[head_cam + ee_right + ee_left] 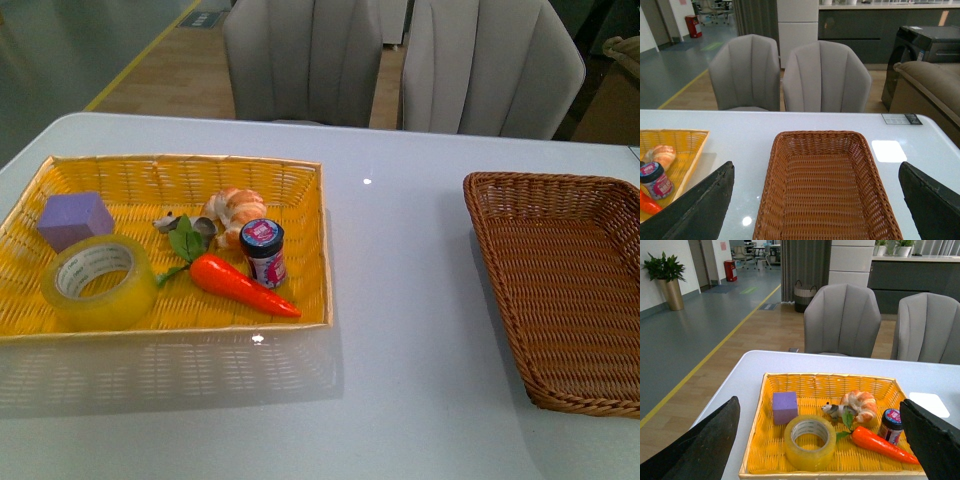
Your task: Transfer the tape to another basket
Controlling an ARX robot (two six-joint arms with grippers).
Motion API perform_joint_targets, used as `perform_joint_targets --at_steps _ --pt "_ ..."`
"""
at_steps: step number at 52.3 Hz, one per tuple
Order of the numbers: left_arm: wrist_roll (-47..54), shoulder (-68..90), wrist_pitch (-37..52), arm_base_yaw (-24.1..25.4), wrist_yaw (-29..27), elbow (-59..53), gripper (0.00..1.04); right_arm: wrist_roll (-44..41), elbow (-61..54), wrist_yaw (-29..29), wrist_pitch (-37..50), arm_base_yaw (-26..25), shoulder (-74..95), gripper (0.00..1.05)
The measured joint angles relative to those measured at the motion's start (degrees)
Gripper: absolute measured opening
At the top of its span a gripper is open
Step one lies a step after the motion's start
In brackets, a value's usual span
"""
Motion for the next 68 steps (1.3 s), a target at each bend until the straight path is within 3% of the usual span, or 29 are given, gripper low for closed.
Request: perform_joint_targets --at_steps 53,56,60,64,68 --pt "0.0 0.0 0.0 0.0 0.0 0.0 0.96 0.0 0.0 0.0 0.0 0.0 0.0 0.96" --pt "0.0 0.0 0.0 0.0 0.0 0.0 0.96 -2.8 3.5 -12.8 -9.3 -4.3 5.8 0.96" --pt "0.0 0.0 0.0 0.0 0.0 0.0 0.96 -5.1 7.2 -24.3 -12.0 -9.7 17.0 0.96" --pt "0.0 0.0 0.0 0.0 0.0 0.0 0.96 -7.8 10.1 -28.9 -6.7 -13.0 27.2 0.96" --pt "0.0 0.0 0.0 0.0 0.0 0.0 0.96 -10.4 13.5 -29.4 0.0 -14.6 37.2 0.96"
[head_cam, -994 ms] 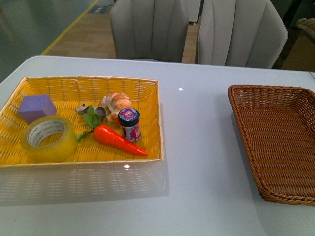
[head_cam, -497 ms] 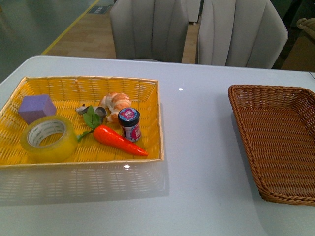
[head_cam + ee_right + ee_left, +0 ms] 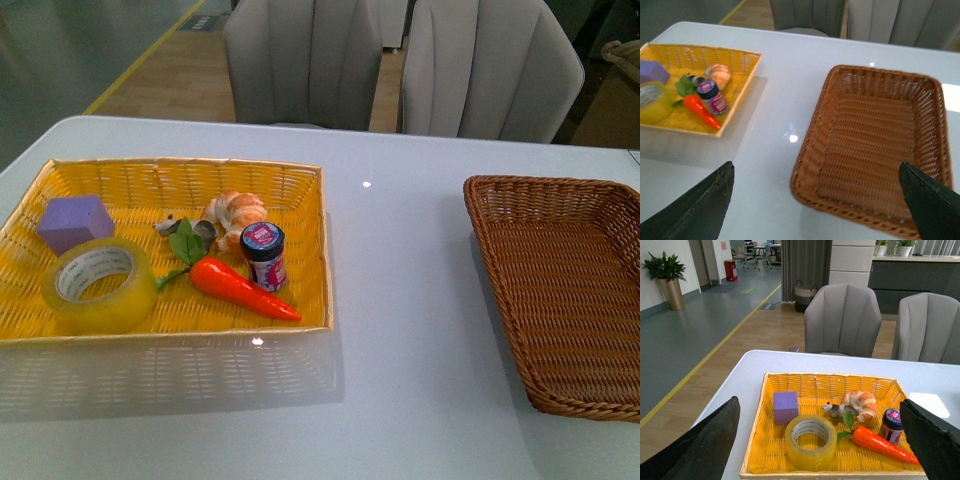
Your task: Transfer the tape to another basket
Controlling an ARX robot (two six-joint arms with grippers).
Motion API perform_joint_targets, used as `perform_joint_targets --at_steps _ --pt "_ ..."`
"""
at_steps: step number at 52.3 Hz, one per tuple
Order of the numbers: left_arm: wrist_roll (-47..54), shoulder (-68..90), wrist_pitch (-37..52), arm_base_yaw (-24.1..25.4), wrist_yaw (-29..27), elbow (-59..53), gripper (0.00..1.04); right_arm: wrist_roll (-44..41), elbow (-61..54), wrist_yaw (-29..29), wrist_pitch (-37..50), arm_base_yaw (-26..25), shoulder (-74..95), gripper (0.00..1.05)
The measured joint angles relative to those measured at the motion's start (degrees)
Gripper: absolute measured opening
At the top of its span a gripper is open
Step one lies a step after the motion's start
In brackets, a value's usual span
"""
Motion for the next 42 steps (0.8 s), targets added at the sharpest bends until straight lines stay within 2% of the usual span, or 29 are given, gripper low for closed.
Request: perform_joint_targets --at_steps 8,15,27,42 --pt "0.0 0.0 0.0 0.0 0.0 0.0 0.96 -3.3 6.1 3.0 15.9 -2.7 22.7 0.96" --pt "0.0 0.0 0.0 0.0 0.0 0.0 0.96 -5.2 12.3 7.1 25.2 -4.5 40.8 0.96" --pt "0.0 0.0 0.0 0.0 0.0 0.0 0.96 -5.6 24.0 10.6 28.5 -7.4 66.9 0.96" --pt "0.0 0.0 0.0 0.0 0.0 0.0 0.96 -4.9 34.2 13.8 26.5 -7.9 79.8 0.96"
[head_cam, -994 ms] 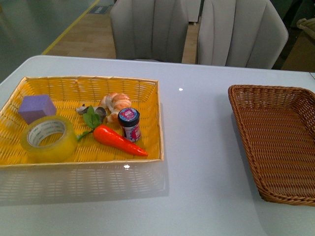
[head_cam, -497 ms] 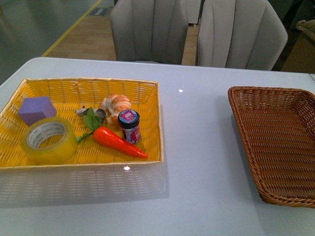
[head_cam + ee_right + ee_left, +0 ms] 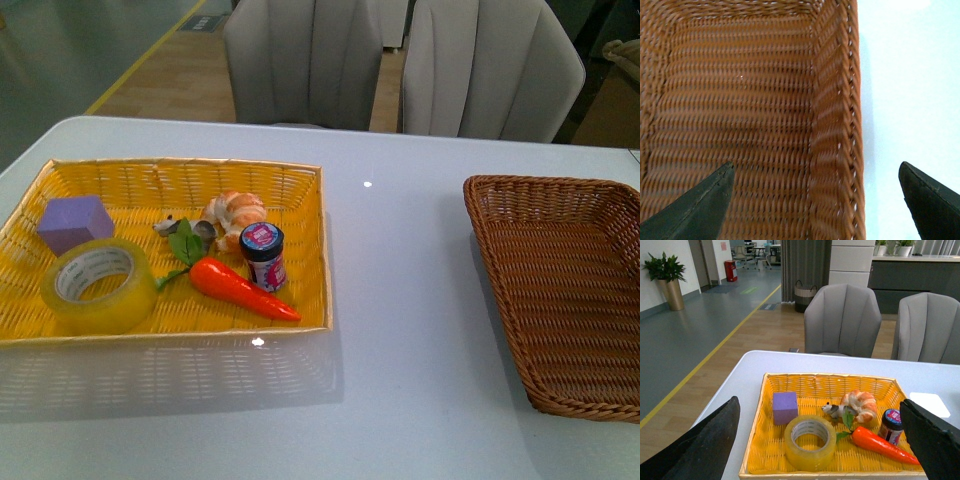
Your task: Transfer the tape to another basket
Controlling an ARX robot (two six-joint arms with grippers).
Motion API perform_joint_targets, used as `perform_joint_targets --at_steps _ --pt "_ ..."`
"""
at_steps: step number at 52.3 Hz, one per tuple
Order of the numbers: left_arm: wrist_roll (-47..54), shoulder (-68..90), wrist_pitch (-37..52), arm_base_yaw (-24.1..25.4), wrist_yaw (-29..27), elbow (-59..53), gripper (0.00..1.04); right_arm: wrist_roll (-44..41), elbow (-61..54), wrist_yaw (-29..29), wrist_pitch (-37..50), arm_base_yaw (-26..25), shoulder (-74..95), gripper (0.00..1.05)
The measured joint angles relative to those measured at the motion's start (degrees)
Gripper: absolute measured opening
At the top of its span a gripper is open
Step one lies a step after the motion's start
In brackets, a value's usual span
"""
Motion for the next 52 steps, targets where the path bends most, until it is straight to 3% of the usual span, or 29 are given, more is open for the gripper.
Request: perform_joint_targets --at_steps 36,52 --pt "0.0 0.0 0.0 0.0 0.0 0.0 0.96 5.2 15.3 4.2 -5.6 3.6 16.1 0.95" --pt "0.0 0.0 0.0 0.0 0.0 0.0 0.96 5.1 14.8 5.0 -8.0 4.5 16.2 0.31"
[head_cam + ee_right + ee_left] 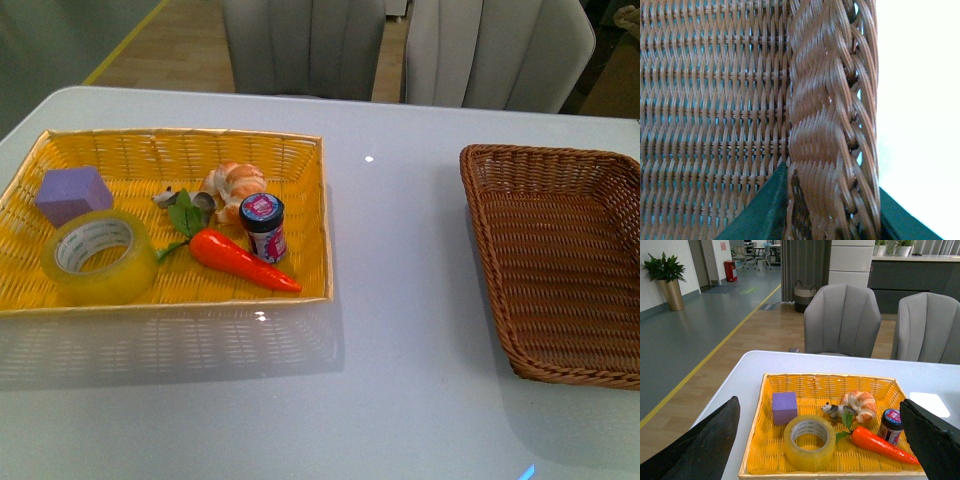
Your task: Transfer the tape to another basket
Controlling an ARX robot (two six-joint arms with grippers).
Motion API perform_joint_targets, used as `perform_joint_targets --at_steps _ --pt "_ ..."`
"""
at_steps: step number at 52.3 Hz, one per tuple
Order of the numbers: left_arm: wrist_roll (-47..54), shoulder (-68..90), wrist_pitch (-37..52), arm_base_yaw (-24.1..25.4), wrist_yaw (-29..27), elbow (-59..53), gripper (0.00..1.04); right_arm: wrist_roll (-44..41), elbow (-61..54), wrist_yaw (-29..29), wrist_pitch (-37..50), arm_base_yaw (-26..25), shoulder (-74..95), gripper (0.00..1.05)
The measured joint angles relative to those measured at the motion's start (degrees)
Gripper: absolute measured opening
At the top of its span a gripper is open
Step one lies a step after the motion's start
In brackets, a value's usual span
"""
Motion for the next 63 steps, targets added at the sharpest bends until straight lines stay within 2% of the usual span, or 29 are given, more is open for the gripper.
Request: perform_joint_targets --at_steps 2,10,28,49,63 --pt "0.0 0.0 0.0 0.0 0.0 0.0 0.96 0.2 -0.5 -0.2 0.0 0.6 0.0 0.23" --pt "0.0 0.0 0.0 0.0 0.0 0.0 0.96 1.8 -1.9 -0.9 0.0 3.6 -1.5 0.04" --pt "0.0 0.0 0.0 0.0 0.0 0.0 0.96 2.6 -2.3 2.1 0.2 12.3 -2.3 0.04" --pt "0.0 0.0 0.0 0.0 0.0 0.0 0.96 3.2 -1.6 4.5 0.6 16.4 -1.0 0.04" --pt "0.0 0.0 0.0 0.0 0.0 0.0 0.96 2.3 -1.8 4.9 0.7 16.8 -0.8 0.44"
